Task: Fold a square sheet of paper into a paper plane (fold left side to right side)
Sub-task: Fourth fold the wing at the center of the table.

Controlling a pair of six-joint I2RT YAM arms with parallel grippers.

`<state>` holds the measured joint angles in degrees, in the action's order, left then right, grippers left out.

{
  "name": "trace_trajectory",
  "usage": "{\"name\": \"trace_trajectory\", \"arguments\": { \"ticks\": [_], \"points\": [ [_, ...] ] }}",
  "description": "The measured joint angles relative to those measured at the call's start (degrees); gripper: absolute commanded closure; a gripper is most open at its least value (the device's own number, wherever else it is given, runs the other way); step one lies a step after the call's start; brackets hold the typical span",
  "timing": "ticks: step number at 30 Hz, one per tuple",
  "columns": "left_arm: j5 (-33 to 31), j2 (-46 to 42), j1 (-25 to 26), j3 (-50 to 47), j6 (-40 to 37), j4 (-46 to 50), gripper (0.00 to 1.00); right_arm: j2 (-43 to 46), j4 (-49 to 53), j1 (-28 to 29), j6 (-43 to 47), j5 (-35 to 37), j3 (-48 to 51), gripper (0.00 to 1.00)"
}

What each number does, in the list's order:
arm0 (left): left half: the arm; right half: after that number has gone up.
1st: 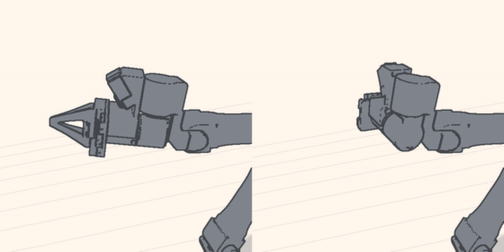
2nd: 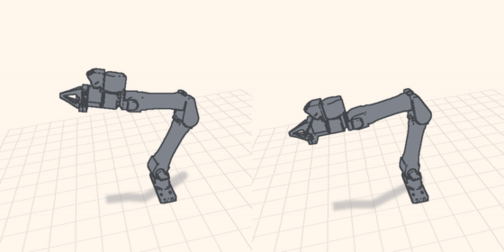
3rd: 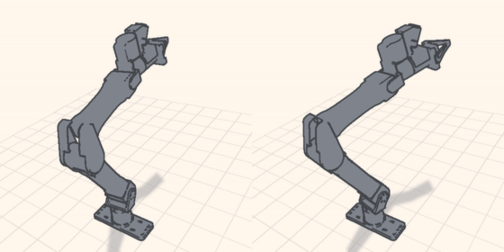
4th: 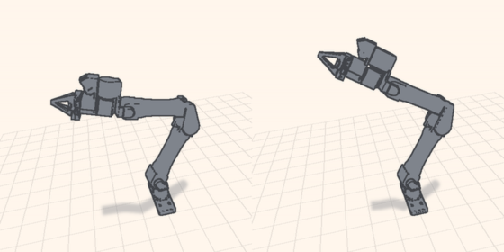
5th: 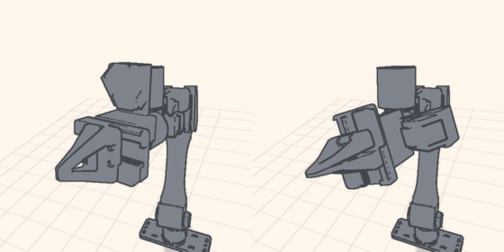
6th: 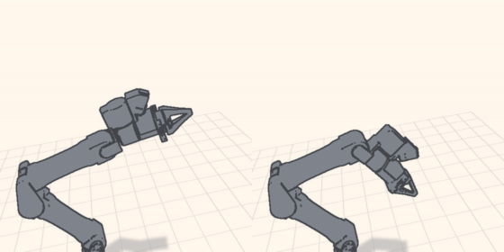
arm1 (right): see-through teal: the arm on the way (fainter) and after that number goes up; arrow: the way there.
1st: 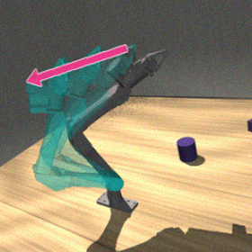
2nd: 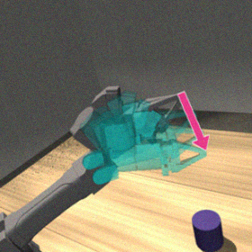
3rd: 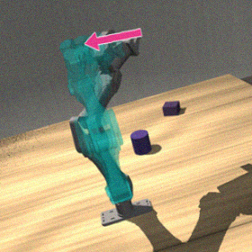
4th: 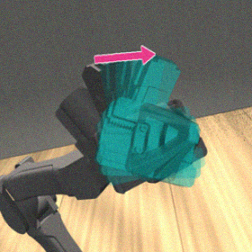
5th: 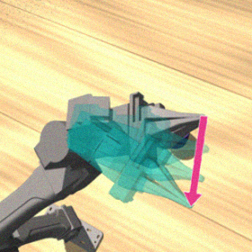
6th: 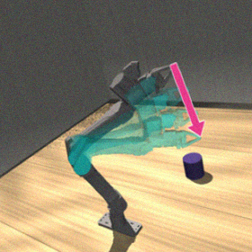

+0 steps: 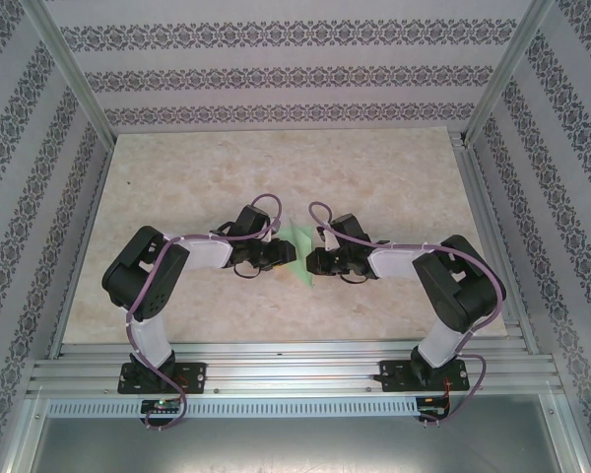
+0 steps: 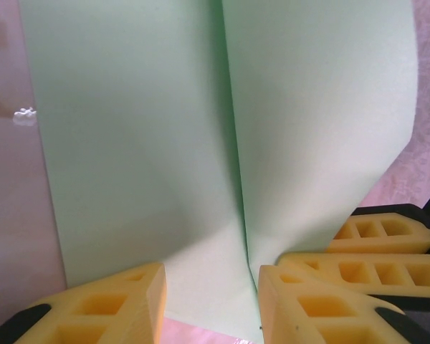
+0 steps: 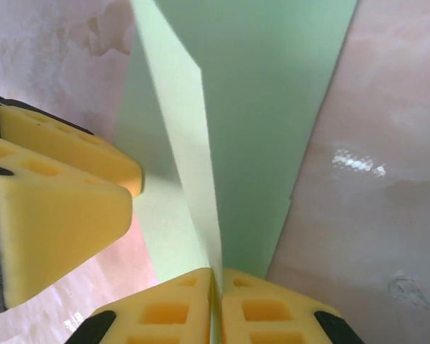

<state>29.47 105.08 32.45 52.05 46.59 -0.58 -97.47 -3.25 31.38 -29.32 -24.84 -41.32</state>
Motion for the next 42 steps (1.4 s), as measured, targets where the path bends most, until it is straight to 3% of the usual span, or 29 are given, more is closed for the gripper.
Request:
{"name": "trace_trajectory", "arguments": {
  "ticks": [28,42],
  "points": [
    [0.09,-0.63,0.00,0.00,0.02,0.02,0.60,-2.54,-1.95,-0.79,-0.83,-3.80,-0.24,0.87],
    [3.52,-1.46,0.00,3.19,0.87,-1.31,0.62,-2.97,-1.33,-0.79,-0.81,-3.87,-0.94,0.88]
  ]
}}
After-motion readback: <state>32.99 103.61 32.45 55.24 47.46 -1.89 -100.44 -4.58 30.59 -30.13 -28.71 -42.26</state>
